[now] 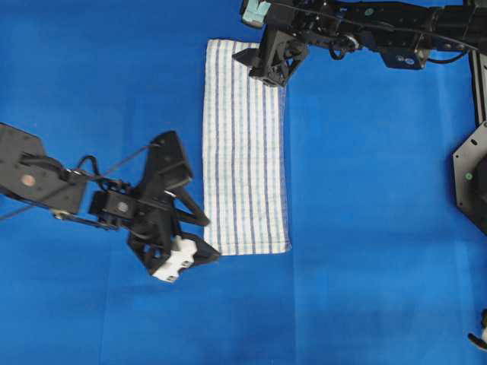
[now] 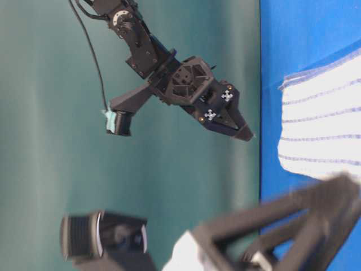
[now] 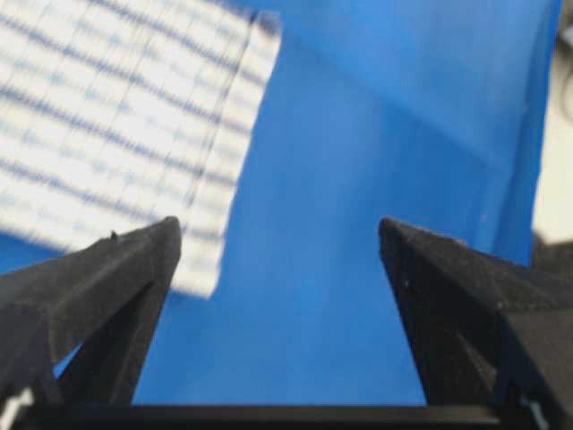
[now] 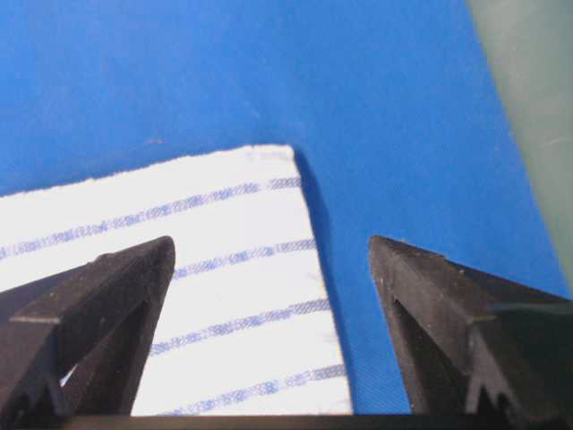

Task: Fold the blue towel.
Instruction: 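Lay the strip down vertically and open both grippers, then move both grippers to the strip's top end and grasp its corners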

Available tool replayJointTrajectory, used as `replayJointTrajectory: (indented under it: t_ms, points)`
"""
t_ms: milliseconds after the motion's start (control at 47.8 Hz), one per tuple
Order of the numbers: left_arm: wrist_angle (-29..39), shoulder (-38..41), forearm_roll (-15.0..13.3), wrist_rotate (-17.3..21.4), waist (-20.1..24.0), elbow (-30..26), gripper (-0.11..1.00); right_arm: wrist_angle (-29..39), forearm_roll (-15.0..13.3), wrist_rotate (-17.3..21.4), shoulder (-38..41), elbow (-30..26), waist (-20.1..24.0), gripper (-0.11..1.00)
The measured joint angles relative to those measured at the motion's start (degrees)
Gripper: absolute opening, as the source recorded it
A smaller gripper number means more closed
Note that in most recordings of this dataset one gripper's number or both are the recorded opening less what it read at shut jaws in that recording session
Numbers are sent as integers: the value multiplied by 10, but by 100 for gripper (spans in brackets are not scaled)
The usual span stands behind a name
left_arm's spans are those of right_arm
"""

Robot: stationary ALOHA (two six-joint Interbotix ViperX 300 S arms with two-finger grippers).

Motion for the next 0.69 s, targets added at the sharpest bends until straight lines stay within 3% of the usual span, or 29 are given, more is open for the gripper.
replayJointTrajectory:
  t_ms: [125,439,690]
  points:
    - [10,-27,8,30,21,18,86,2,-2,1,-33,21,-4,92]
    - [14,-42,10,231,151,25,85,2,-2,8,-107,111,-10,92]
    - [14,-42,10,327,228,13,85,1,4,9,-166,171,-7,92]
